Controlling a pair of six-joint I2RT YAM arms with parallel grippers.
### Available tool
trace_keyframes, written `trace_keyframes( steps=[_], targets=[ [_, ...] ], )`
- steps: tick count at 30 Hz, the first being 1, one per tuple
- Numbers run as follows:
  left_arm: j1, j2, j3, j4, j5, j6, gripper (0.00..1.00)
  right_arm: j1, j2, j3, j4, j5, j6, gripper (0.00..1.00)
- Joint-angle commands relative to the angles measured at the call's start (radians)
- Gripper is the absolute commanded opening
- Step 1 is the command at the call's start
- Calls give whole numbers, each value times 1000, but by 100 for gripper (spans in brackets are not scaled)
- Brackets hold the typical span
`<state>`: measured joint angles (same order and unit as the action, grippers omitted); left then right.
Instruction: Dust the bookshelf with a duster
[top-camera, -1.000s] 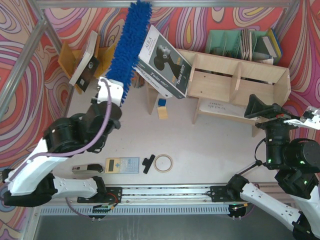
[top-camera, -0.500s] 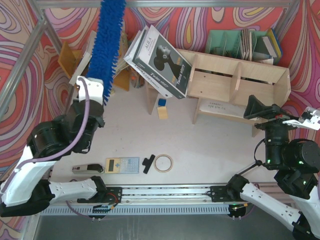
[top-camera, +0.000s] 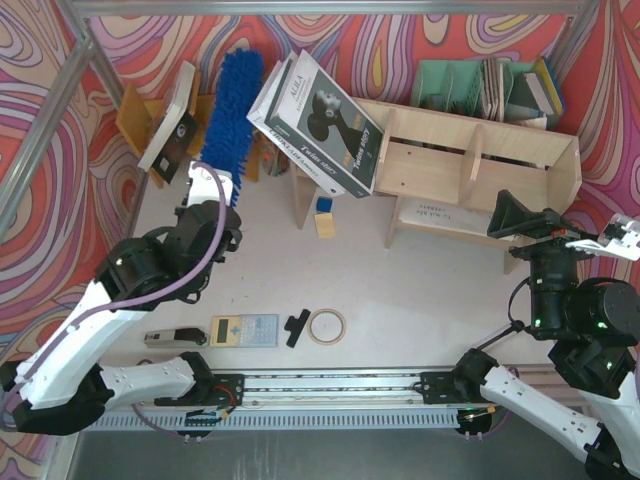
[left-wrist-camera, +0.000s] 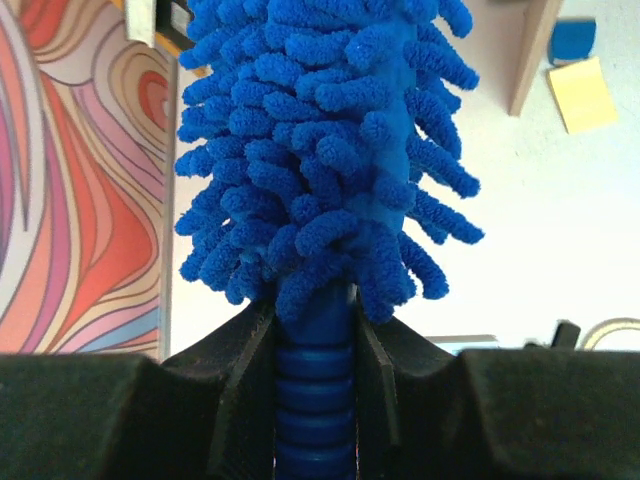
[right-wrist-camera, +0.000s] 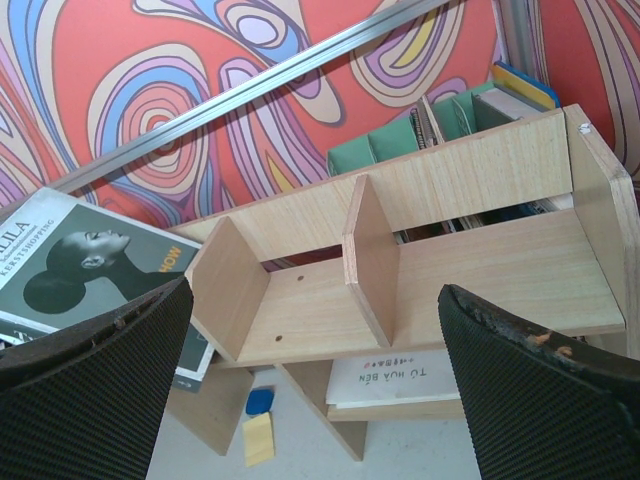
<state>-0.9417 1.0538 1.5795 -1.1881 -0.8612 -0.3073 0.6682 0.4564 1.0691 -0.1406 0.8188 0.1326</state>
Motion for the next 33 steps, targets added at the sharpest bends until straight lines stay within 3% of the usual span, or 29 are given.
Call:
trace_keyframes(
  steps=[1,7,20,28,33],
  targets=[
    [12,0,-47,83,94,-16,0,2,-10,-5,-1,9,12,99],
    [12,-33,-177,229,326,51,0,2,-16,-15,-3,17,11,99],
    [12,-2,-379,257,313,-45,0,2,-19,-21,-1,19,11,99],
    [13,49,-516,378,348,-110,0,2,-25,-30,0,29,8,99],
    [14,90,-524,410,345,-109,0,1,-31,-38,0,35,4,99]
  ],
)
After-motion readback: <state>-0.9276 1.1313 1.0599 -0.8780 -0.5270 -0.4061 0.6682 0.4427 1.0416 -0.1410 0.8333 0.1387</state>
